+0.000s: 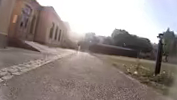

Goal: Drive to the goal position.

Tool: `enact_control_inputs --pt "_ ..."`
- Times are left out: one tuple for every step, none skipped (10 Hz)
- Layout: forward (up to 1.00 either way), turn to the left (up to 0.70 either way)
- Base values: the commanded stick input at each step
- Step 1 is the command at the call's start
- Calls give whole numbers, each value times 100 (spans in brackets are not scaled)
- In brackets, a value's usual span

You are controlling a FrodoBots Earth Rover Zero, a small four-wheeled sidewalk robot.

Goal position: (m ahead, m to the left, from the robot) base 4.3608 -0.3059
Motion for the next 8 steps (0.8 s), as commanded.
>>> enact_control_inputs --pt "44 2" --pt "44 2" --pt "44 2" --pt "44 2" --pt "44 2" --pt "44 2" --pt "44 2" --pt "44 2"
